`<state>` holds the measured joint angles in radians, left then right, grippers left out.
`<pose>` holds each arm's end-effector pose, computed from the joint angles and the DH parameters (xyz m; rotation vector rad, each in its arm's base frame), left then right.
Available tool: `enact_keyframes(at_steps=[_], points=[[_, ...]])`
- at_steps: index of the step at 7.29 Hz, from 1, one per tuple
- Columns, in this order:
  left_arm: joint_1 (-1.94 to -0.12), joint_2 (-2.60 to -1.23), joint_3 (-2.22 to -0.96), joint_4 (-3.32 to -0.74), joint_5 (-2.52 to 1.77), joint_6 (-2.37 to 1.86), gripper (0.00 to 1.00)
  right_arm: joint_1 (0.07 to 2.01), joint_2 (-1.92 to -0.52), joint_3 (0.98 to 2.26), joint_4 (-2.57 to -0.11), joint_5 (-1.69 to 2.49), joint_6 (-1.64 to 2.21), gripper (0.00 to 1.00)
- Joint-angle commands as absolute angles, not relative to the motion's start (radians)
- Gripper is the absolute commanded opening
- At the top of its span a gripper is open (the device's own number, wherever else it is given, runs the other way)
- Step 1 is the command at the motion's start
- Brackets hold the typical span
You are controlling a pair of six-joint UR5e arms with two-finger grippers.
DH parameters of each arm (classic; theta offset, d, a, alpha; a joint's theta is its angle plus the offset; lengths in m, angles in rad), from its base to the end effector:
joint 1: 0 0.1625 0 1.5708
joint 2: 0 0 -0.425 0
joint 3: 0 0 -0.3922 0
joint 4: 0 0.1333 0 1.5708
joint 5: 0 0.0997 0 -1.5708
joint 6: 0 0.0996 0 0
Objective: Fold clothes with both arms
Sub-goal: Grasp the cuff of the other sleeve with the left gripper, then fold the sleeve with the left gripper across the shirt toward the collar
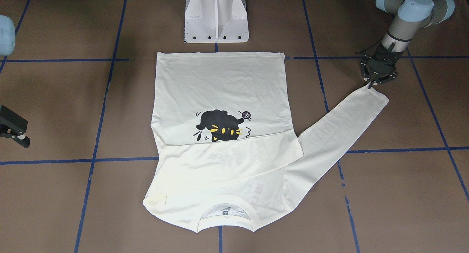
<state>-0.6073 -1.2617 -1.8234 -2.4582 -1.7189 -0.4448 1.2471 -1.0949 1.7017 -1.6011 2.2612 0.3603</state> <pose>0.2627 -0.3269 0.5823 0.5491 0.6519 0.5489 -0.1381 -0.6312 0.3267 0.2960 -0.8171 -0.1647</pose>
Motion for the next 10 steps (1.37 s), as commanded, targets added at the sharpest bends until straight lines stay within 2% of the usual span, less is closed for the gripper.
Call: enact_keyframes(at_steps=[1,2,7,9,10], points=[[-0.626,-1.279,-1.871,-2.454,-1.692,-0.442,0.0,1.247,-1.094,1.7,-1.605,2.261,0.36,1.0],[-0.684,-1.339,-1.881,-2.43,-1.697,-0.442,0.0,1.249,-1.097,1.7,-1.605,2.261,0.36,1.0],[-0.819,-2.023,-1.842,-1.776,-1.674,-0.518,0.0,1.259,-1.104,1.7,-1.615,2.261,0.365,1.0],[-0.812,-2.248,-1.784,-1.65,-1.55,-0.586,0.0,1.269,-1.101,1.7,-1.624,2.261,0.368,1.0],[-0.804,-2.399,-1.676,-1.613,-1.479,-0.641,0.0,1.275,-1.101,1.698,-1.624,2.261,0.37,1.0]])
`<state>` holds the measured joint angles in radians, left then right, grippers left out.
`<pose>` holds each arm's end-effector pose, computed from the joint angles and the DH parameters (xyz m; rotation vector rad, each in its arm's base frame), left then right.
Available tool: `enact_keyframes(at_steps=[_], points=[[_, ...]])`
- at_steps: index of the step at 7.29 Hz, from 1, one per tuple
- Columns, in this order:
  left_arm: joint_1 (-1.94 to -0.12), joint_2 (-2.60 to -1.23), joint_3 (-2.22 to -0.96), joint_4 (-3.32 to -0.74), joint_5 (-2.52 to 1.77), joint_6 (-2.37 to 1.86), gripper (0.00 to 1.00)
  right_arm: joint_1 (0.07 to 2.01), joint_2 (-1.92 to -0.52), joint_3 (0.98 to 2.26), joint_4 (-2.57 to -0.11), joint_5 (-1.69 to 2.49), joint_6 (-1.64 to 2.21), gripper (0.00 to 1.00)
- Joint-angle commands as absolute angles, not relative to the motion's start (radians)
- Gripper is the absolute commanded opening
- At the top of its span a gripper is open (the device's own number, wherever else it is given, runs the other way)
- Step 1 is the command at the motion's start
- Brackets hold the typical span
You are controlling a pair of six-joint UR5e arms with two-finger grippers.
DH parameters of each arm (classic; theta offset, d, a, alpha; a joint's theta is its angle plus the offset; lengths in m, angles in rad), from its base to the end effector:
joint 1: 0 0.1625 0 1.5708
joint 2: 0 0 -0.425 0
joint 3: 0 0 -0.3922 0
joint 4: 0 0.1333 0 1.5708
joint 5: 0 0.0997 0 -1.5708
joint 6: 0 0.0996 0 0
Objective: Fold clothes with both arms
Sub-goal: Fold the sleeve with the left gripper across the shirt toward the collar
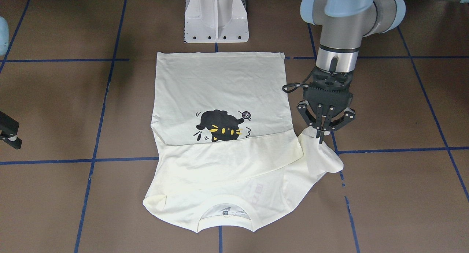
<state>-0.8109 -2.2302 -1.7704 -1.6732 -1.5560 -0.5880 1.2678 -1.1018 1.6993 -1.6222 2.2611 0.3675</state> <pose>0.3537 -0.5679 0.1767 0.7605 0.5899 0.1513 -0.1247 -0.6331 0.3348 0.2733 -0.8070 -0.1279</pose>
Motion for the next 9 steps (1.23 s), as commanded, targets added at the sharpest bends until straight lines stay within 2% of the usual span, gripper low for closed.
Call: enact_keyframes(at_steps=[1,3,5,7,8,9], points=[[-0.735,-2.507,-1.56,-1.614,-1.369,-0.696,0.0,1.279,-1.101,1.698,-1.624,2.26,0.371,1.0],[-0.602,-2.614,-1.404,-1.632,-1.168,-0.761,0.0,1.282,-1.103,1.694,-1.626,2.257,0.374,1.0],[-0.481,-2.615,-1.288,-1.763,-1.072,-0.764,0.0,1.282,-1.103,1.694,-1.635,2.256,0.376,1.0],[-0.436,-2.661,-1.143,-1.894,-1.075,-0.756,0.0,1.284,-1.104,1.692,-1.635,2.255,0.376,1.0],[-0.424,-2.672,-1.137,-1.931,-1.081,-0.758,0.0,1.284,-1.104,1.692,-1.635,2.255,0.376,1.0],[-0.407,-2.677,-1.137,-1.978,-1.084,-0.758,0.16,1.284,-1.104,1.692,-1.635,2.255,0.376,1.0]])
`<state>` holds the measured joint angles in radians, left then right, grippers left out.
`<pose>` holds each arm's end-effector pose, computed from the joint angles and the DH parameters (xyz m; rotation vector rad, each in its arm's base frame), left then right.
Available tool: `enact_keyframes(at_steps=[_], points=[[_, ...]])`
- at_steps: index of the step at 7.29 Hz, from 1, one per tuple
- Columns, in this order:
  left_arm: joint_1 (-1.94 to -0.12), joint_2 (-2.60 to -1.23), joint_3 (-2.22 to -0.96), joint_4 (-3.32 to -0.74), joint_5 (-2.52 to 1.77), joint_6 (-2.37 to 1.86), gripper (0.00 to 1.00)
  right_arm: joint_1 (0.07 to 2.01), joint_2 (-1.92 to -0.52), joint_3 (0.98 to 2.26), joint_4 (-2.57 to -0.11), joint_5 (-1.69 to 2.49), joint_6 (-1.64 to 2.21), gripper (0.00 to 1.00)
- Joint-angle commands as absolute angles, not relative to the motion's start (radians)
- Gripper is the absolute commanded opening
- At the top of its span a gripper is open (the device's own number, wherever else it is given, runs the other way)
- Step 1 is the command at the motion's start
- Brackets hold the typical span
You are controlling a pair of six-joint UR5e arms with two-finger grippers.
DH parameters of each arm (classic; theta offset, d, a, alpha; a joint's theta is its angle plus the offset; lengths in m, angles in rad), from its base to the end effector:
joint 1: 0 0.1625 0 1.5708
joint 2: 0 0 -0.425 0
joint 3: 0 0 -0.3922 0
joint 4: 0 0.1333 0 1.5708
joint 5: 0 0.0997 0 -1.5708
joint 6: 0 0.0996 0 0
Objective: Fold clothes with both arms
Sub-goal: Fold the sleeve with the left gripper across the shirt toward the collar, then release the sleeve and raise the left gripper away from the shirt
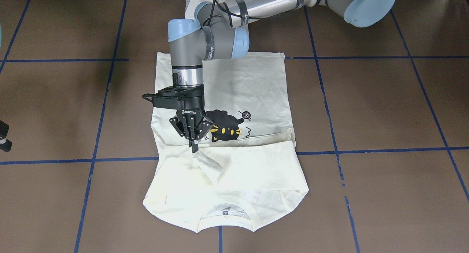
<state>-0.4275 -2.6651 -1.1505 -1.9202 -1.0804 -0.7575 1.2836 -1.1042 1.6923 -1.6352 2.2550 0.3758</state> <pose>0.6633 -0.5002 0.0732 0.9435 0.5543 0.0957 -0.1145 -0.6360 0.3415 0.2578 -0.7947 -0.0957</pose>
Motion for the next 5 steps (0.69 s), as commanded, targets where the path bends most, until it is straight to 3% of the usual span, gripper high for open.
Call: enact_keyframes(at_steps=[1,3,5], points=[[-0.408,-2.68,-1.134,-2.065,-1.135,-0.762,0.99,1.284,-1.104,1.69,-1.634,2.255,0.376,1.0],[-0.443,-2.669,-1.137,-2.2,-1.262,-0.833,1.0,1.281,-1.101,1.69,-1.625,2.253,0.376,1.0],[-0.62,-2.645,-1.146,-2.192,-1.65,-0.765,1.0,1.273,-1.094,1.69,-1.621,2.253,0.379,1.0]])
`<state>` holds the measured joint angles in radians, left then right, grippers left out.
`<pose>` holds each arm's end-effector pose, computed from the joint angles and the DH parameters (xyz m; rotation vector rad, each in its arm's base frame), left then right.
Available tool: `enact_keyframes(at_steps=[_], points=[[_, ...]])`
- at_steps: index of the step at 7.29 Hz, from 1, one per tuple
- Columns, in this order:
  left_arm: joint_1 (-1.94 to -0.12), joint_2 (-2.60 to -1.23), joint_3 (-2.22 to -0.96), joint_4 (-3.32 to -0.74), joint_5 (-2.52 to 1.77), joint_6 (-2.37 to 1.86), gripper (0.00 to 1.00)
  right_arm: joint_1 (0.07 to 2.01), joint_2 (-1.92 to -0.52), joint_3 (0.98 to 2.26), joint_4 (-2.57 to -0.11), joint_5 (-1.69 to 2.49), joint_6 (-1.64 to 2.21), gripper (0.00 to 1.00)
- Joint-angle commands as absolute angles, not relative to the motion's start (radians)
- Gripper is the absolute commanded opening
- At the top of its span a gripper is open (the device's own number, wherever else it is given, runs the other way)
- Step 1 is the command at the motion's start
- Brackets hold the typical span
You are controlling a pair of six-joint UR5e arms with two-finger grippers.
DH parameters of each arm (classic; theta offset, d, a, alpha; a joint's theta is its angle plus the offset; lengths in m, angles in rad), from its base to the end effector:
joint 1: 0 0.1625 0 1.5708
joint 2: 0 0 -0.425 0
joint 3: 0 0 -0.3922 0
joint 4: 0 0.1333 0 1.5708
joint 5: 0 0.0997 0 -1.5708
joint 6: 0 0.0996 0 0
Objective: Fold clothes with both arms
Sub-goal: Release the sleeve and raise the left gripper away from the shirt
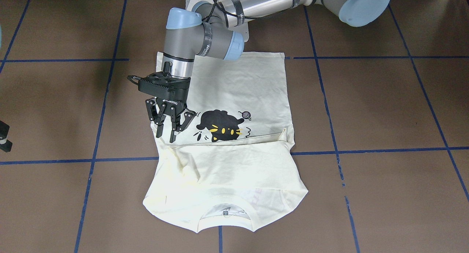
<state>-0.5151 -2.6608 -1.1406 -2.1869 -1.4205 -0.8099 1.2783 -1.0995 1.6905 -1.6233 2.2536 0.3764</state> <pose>0.6318 -0.5280 0.0519 0.8625 0.9461 0.1154 -0.1182 -0.6368 0.3378 0.2697 -0.7980 -0.1049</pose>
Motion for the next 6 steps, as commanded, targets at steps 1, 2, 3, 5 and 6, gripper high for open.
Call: enact_keyframes(at_steps=[1,2,3,5,6], points=[[-0.702,-2.605,-1.152,-2.192,-1.766,-0.717,1.0,1.253,-1.083,1.69,-1.621,2.252,0.412,1.0],[-0.771,-2.577,-1.152,-2.174,-1.846,-0.686,1.0,1.221,-1.051,1.693,-1.62,2.247,0.478,1.0],[-0.819,-2.554,-1.188,-2.105,-1.924,-0.669,1.0,1.195,-1.046,1.706,-1.599,2.249,0.574,1.0],[-0.831,-2.356,-1.509,-1.949,-1.945,-0.669,1.0,1.094,-1.072,1.806,-1.523,2.208,0.859,1.0],[-0.83,-2.224,-1.683,-1.904,-1.95,-0.673,1.0,1.009,-1.112,1.913,-1.528,2.135,0.985,1.0]])
